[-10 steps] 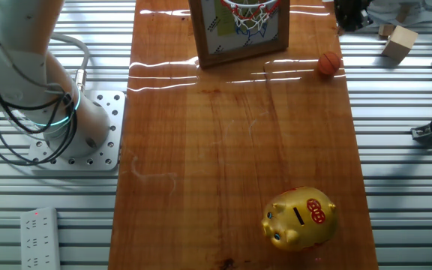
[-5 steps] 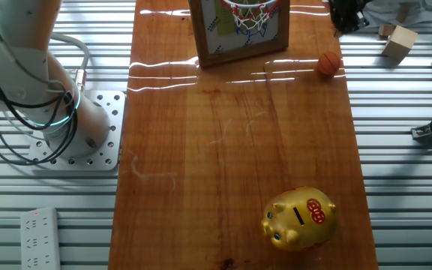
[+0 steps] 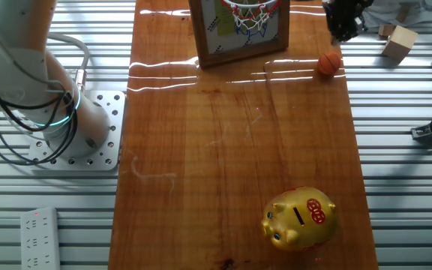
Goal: Grab a basketball, release it and shoot it into the basket
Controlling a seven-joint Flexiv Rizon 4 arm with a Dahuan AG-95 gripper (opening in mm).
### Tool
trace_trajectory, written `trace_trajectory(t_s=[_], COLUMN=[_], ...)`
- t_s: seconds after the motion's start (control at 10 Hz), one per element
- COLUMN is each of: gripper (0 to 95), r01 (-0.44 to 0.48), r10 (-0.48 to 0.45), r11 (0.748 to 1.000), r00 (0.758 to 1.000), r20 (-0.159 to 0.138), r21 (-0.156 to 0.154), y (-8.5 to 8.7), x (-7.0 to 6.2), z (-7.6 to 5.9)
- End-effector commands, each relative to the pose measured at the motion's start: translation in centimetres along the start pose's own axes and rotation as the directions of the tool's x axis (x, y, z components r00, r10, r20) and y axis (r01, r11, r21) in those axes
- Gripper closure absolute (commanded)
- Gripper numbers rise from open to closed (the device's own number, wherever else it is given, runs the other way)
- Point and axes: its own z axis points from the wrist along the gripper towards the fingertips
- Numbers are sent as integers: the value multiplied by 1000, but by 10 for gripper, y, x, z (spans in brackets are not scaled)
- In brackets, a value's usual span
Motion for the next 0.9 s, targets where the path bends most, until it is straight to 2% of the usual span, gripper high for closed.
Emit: trace_trajectory(t_s=[0.1, 0.4, 0.9], gripper=[950, 950, 950], r01=[0, 5, 14], r10=[0, -5, -14], r11=[1000, 1000, 1000], r00=[1000, 1000, 1000], r20=[-4, 1, 2], r21=[-7, -13, -15], y=[-1, -6, -10], x=[-4, -4, -3], z=[2, 10, 12])
